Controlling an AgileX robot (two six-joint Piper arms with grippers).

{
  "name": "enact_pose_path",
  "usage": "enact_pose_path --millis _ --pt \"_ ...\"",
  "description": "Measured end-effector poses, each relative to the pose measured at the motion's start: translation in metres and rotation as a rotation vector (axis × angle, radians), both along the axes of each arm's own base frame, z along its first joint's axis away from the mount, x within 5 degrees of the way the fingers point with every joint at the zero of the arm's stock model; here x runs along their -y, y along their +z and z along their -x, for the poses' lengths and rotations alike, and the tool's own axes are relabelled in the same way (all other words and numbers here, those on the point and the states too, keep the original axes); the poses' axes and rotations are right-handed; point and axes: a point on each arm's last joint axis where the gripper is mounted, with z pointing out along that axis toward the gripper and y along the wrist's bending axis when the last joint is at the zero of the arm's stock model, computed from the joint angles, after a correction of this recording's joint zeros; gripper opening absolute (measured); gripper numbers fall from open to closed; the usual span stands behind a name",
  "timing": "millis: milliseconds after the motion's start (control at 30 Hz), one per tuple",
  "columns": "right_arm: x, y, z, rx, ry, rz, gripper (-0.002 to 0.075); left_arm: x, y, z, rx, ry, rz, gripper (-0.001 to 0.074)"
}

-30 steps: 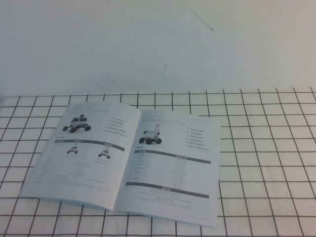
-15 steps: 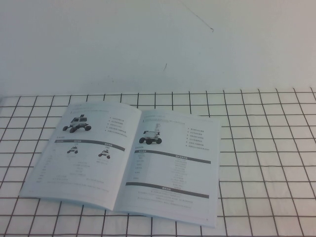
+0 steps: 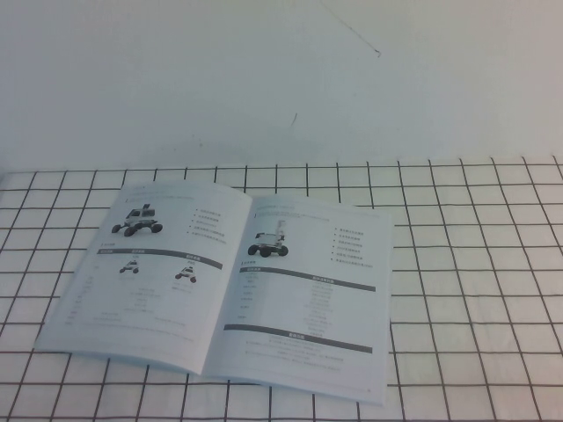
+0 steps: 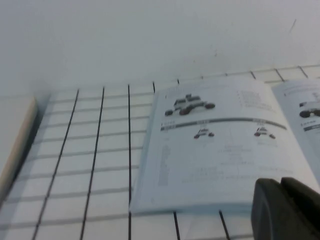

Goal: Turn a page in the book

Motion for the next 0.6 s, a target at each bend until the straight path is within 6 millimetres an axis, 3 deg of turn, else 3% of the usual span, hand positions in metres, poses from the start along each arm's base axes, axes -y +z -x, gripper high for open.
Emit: enact_pose_path --millis 100,167,600 --pt "0.0 0.0 0.0 0.0 0.0 0.0 0.0 -0.002 -0.028 0.001 -0.057 0.045 0.079 -0.0003" --pt "0.0 0.0 0.0 0.0 0.0 0.0 0.0 -0.002 -0.037 0.002 -0.105 0.065 0.109 -0.0003" --pt "0.0 0.0 0.0 -0.006 0.001 -0.007 0.0 -0.003 -0.037 0.002 -0.106 0.075 0.119 -0.0003"
